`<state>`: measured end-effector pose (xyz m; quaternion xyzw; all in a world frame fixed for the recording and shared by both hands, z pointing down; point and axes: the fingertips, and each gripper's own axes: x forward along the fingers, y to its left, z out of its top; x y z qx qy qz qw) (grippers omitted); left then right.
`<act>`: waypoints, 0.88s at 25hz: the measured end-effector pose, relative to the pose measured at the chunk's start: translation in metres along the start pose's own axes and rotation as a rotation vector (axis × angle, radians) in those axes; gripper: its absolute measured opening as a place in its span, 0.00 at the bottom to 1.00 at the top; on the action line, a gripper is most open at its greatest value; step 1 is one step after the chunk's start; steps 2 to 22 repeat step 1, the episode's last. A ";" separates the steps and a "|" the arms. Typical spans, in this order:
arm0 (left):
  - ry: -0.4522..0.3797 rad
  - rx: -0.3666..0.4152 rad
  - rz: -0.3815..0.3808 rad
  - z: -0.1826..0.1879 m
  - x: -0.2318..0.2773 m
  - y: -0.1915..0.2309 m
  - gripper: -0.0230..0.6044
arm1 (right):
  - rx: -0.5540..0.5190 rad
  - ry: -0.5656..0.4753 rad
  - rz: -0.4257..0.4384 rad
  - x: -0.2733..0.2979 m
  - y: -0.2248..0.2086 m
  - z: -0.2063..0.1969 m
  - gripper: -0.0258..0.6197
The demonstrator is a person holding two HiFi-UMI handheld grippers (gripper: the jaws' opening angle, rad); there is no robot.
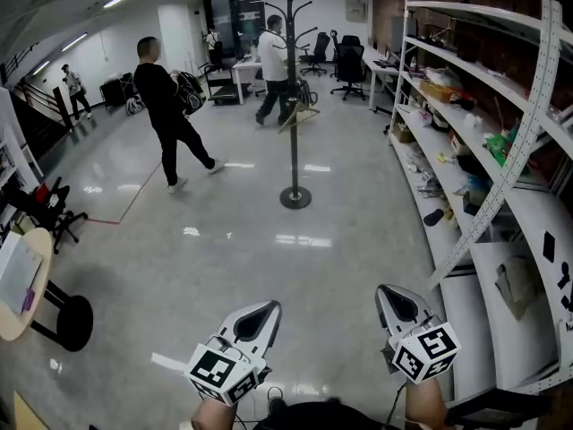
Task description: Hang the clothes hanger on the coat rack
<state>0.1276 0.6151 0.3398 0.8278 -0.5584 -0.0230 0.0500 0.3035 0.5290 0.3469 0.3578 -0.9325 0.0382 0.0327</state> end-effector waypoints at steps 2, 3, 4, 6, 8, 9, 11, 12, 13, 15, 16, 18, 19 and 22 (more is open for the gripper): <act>0.007 -0.004 0.006 -0.001 -0.005 0.006 0.04 | 0.005 -0.001 0.002 0.002 0.006 -0.001 0.05; 0.007 -0.004 0.006 -0.001 -0.005 0.006 0.04 | 0.005 -0.001 0.002 0.002 0.006 -0.001 0.05; 0.007 -0.004 0.006 -0.001 -0.005 0.006 0.04 | 0.005 -0.001 0.002 0.002 0.006 -0.001 0.05; 0.007 -0.004 0.006 -0.001 -0.005 0.006 0.04 | 0.005 -0.001 0.002 0.002 0.006 -0.001 0.05; 0.007 -0.004 0.006 -0.001 -0.005 0.006 0.04 | 0.005 -0.001 0.002 0.002 0.006 -0.001 0.05; 0.007 -0.004 0.006 -0.001 -0.005 0.006 0.04 | 0.005 -0.001 0.002 0.002 0.006 -0.001 0.05; 0.007 -0.004 0.006 -0.001 -0.005 0.006 0.04 | 0.005 -0.001 0.002 0.002 0.006 -0.001 0.05; 0.007 -0.004 0.006 -0.001 -0.005 0.006 0.04 | 0.005 -0.001 0.002 0.002 0.006 -0.001 0.05; 0.007 -0.004 0.006 -0.001 -0.005 0.006 0.04 | 0.005 -0.001 0.002 0.002 0.006 -0.001 0.05; 0.007 -0.004 0.006 -0.001 -0.005 0.006 0.04 | 0.005 -0.001 0.002 0.002 0.006 -0.001 0.05; 0.007 -0.004 0.006 -0.001 -0.005 0.006 0.04 | 0.005 -0.001 0.002 0.002 0.006 -0.001 0.05; 0.007 -0.004 0.006 -0.001 -0.005 0.006 0.04 | 0.005 -0.001 0.002 0.002 0.006 -0.001 0.05; 0.007 -0.004 0.006 -0.001 -0.005 0.006 0.04 | 0.005 -0.001 0.002 0.002 0.006 -0.001 0.05; 0.007 -0.004 0.006 -0.001 -0.005 0.006 0.04 | 0.005 -0.001 0.002 0.002 0.006 -0.001 0.05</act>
